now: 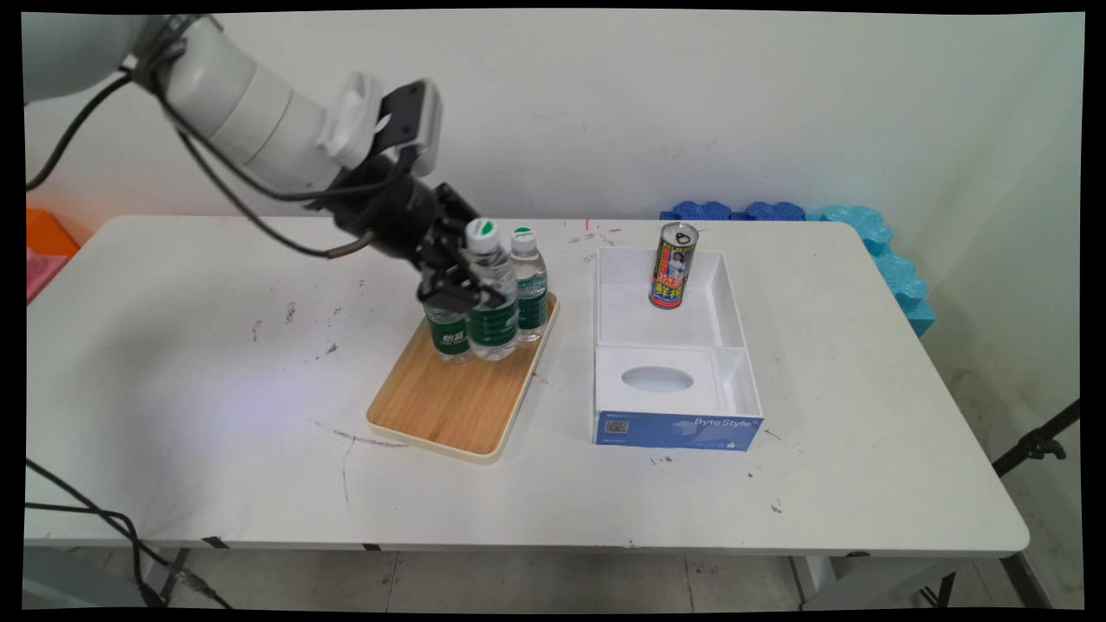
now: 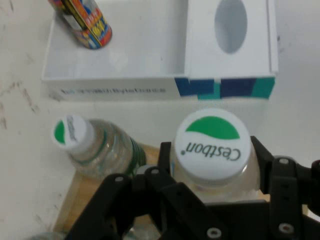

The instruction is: Place the picked object on the tray

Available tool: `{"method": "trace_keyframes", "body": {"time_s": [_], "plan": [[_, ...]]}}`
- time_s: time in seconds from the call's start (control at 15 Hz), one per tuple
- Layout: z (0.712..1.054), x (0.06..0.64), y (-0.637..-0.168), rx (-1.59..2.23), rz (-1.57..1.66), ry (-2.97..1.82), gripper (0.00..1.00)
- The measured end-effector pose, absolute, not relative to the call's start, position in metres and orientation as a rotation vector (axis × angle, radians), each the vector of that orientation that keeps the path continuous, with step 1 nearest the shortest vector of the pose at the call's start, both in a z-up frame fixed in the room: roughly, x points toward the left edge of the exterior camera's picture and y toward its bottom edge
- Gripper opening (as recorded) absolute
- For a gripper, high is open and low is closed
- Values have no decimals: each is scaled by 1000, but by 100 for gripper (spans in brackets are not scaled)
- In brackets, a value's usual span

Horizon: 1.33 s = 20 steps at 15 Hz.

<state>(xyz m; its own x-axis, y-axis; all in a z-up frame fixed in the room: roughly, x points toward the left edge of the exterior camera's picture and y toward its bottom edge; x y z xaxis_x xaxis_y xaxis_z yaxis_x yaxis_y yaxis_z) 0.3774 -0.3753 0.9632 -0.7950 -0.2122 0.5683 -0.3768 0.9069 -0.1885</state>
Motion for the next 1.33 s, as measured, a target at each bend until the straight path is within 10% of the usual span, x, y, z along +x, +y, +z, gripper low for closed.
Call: {"method": "trace_keyframes", "body": {"time_s": [1.2, 1.27, 1.33], "plan": [[871, 384, -366, 422, 388, -2539, 0], [868, 384, -367, 424, 389, -2539, 100], [866, 384, -367, 424, 391, -2539, 100]]}}
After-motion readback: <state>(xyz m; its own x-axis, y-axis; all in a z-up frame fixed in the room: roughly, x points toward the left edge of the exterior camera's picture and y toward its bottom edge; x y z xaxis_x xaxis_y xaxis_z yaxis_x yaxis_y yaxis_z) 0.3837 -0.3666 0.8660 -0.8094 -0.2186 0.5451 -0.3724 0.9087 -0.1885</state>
